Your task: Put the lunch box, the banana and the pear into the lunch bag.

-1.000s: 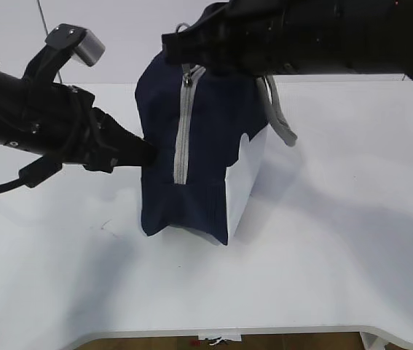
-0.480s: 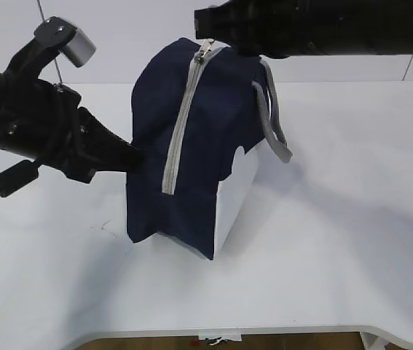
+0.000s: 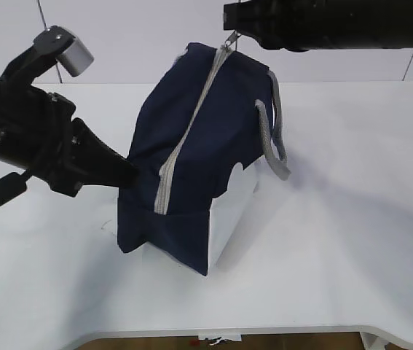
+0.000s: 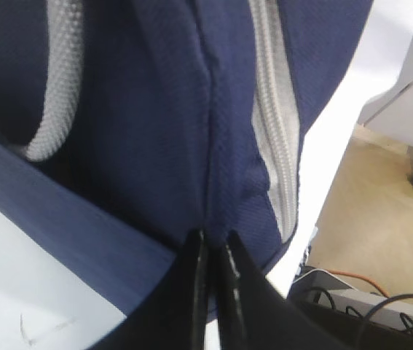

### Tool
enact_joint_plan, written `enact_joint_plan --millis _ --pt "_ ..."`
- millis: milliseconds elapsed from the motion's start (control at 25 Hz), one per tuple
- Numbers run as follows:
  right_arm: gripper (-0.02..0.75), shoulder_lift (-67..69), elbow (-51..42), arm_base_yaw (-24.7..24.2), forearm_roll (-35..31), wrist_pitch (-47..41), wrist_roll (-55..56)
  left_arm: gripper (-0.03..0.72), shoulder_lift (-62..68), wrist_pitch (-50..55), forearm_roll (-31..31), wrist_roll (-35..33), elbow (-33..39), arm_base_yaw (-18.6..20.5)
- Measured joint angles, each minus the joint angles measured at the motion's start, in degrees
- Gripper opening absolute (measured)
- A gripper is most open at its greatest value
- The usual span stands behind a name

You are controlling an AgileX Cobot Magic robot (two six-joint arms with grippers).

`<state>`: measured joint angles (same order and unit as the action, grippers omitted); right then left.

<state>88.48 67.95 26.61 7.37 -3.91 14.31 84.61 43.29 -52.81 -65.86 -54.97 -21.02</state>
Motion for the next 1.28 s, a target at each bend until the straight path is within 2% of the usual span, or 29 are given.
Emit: enact_joint_plan --millis 560,800,920,1000,1200,1280 --pt "-0.010 11.53 10.65 -2.07 -0.26 -1.26 0.00 -0.009 -5.43 3.82 10.82 8.30 0.00 0.00" --pt "-0.010 12.96 11.50 -2.07 -0.38 -3.37 0.00 -0.009 -5.45 4.06 11.97 9.55 0.00 0.00" --pt "-0.010 12.61 11.73 -2.07 -2.35 -6.27 0.00 0.008 -5.45 3.00 10.57 12.59 0.00 0.00" --pt "-0.010 12.21 11.73 -2.07 -4.29 -7.92 0.00 0.064 -5.45 2.57 8.73 13.92 0.00 0.00" --pt "-0.010 11.99 11.73 -2.07 -9.88 -9.56 0.00 0.362 -5.55 2.43 6.40 18.38 -3.25 0.00" --pt "-0.010 11.99 11.73 -2.07 -11.11 -10.79 0.00 0.437 -5.67 2.55 6.18 19.84 -5.91 0.00"
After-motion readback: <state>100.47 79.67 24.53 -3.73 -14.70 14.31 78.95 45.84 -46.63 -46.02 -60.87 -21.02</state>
